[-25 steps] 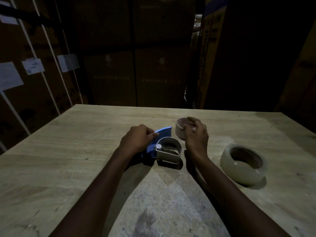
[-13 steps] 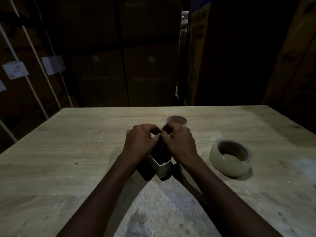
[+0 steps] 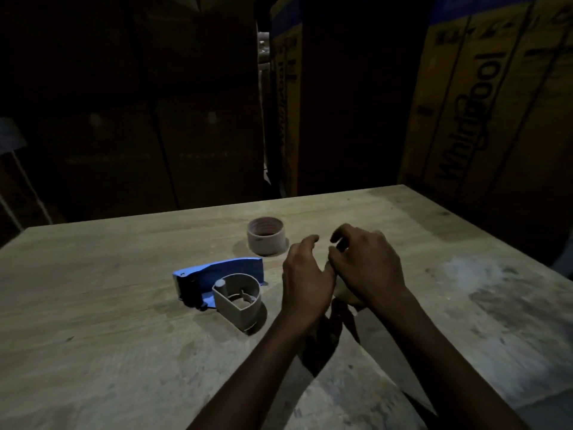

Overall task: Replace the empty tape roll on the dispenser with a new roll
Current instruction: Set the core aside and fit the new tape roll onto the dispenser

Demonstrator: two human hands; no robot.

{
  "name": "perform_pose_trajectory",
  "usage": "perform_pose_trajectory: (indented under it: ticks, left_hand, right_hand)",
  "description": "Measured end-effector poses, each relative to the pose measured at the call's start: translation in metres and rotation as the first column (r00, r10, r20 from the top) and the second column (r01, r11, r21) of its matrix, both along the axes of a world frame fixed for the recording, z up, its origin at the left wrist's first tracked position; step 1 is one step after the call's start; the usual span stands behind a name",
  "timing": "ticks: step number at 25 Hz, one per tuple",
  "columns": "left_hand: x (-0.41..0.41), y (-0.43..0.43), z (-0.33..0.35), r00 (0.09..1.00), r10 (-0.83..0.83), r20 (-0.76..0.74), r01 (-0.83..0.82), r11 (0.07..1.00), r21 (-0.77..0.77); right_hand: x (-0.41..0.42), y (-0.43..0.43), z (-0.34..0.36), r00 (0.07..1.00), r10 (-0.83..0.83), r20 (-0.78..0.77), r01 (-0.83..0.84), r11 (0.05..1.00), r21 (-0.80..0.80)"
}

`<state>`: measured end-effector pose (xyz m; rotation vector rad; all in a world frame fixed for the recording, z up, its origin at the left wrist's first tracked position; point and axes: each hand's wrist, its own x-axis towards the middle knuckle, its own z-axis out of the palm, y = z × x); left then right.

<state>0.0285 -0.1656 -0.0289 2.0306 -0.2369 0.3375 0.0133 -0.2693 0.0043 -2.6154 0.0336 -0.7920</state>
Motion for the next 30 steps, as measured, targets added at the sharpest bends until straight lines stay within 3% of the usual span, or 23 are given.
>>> perform_pose_trajectory:
  ticks: [3, 12, 16, 20, 23, 28, 30]
  left_hand:
    - [0.002, -0.005, -0.013, 0.987, -0.010, -0.161, 0.013, 1.000, 0.021]
    - [-0.003, 0.005, -0.015, 0.992, -0.060, -0.111, 0.057, 0.998, -0.033]
    - [-0.012, 0.004, -0.009, 1.000, -0.023, -0.014, 0.022, 0.997, -0.071]
    - [-0.009, 0.017, 0.012, 0.994, 0.065, 0.084, -0.053, 0.989, -0.136]
    - [-0.003, 0.040, 0.027, 0.982, 0.160, 0.097, -0.136, 0.966, -0.218]
    - [0.009, 0.098, 0.039, 0.960, 0.269, -0.083, -0.274, 0.825, -0.495]
    - [0.015, 0.124, 0.041, 0.938, 0.298, -0.175, -0.341, 0.720, -0.604]
  right_hand:
    - [-0.007, -0.009, -0.011, 0.990, -0.054, -0.133, 0.043, 0.996, -0.081]
    - [-0.012, -0.005, -0.016, 0.959, -0.086, -0.269, 0.040, 0.984, -0.171]
    - [-0.016, 0.003, -0.017, 0.981, -0.074, -0.181, 0.042, 0.984, -0.175]
    - [-0.011, 0.020, -0.002, 0.998, 0.055, 0.005, -0.054, 0.997, -0.061]
    - [-0.002, 0.046, 0.011, 0.980, 0.142, 0.141, -0.131, 0.988, -0.086]
    - [0.015, 0.103, 0.023, 0.931, 0.297, 0.215, -0.260, 0.948, -0.182]
    - [0.020, 0.113, 0.023, 0.886, 0.342, 0.312, -0.325, 0.940, -0.106]
